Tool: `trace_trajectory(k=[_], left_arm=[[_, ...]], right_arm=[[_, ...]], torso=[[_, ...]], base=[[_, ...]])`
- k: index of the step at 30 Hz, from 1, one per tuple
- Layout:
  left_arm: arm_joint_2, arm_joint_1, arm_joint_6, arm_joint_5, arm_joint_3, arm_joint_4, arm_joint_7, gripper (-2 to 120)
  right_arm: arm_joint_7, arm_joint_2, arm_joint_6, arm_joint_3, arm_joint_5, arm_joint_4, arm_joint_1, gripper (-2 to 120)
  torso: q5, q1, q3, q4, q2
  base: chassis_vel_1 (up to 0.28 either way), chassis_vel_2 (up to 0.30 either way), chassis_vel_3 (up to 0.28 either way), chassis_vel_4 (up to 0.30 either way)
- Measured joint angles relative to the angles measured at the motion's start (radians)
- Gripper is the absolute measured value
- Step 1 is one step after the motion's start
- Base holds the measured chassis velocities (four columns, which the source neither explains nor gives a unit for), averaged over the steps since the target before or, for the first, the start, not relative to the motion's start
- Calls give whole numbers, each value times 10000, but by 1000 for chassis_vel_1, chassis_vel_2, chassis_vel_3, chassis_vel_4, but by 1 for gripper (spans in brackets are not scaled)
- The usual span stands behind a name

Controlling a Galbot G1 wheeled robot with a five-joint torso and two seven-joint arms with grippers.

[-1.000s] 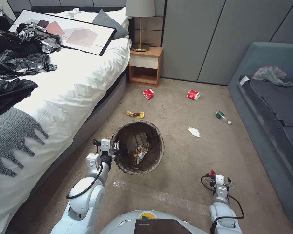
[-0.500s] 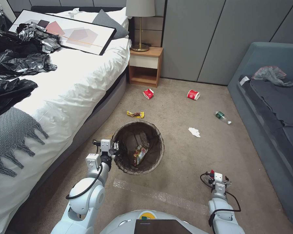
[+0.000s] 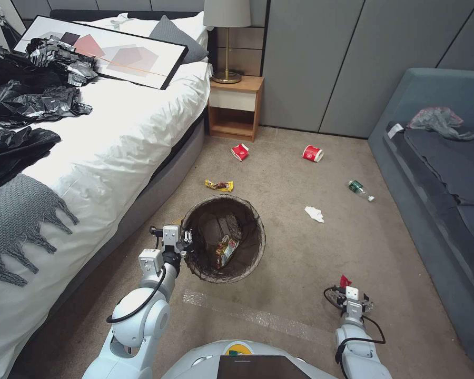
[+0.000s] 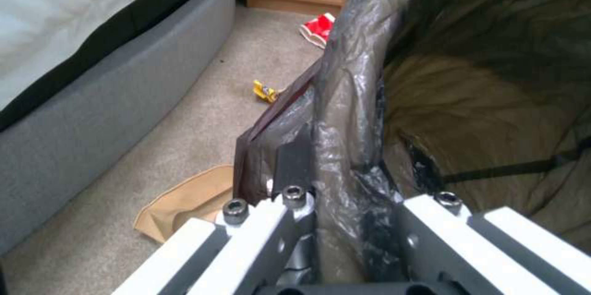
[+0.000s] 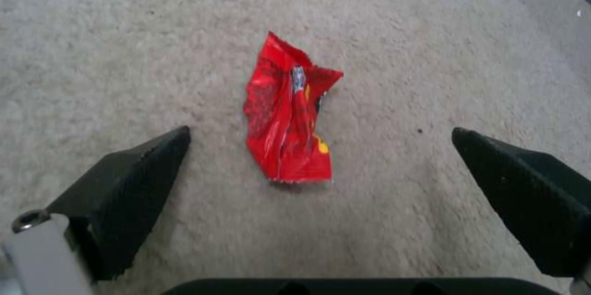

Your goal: Pick up the trash bin, then pick up the garbage from the floor and place it into the trash bin.

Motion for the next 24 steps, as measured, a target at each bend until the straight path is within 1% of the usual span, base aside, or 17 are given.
trace_trajectory(k=[7, 12, 14, 15, 19, 21, 22, 24], left_arm=[[0, 7, 0, 24, 12, 0, 1, 0], [-6, 14, 0, 45, 16, 6, 3, 0], [-7, 15, 0, 46, 17, 6, 3, 0], [-8, 15, 0, 48, 17, 6, 3, 0], [-10, 16, 0, 50, 17, 7, 3, 0], [-12, 16, 0, 51, 17, 8, 3, 0], [-12, 16, 0, 51, 17, 8, 3, 0], [-5, 16, 0, 51, 17, 8, 3, 0]], right_arm=[[-52, -15, 144, 29, -29, -282, 194, 99], [-128, -15, 217, 26, -34, -335, 242, 90], [-130, -15, 218, 21, -35, -347, 248, 89], [-133, -15, 235, 11, -42, -391, 261, 87], [-134, -10, 296, -1, -70, -497, 277, 84], [-145, -2, 402, -8, -143, -620, 302, 74], [-145, -2, 402, -8, -143, -620, 302, 74], [-139, 3, 448, -8, -170, -731, 350, 67]], torso=[[1, 0, 0, -2, 1], [4, 0, 0, 1, 0], [4, 0, 0, 0, 0], [3, 0, 0, 1, 0], [3, 0, 0, 0, 1], [3, 0, 0, 0, 1], [3, 0, 0, 0, 1], [4, 0, 0, 1, 1]], base=[[0, 0, 0, 0], [0, 0, 0, 0], [0, 0, 0, 0], [0, 0, 0, 0], [0, 0, 0, 0], [0, 0, 0, 0], [0, 0, 0, 0], [0, 0, 0, 0]])
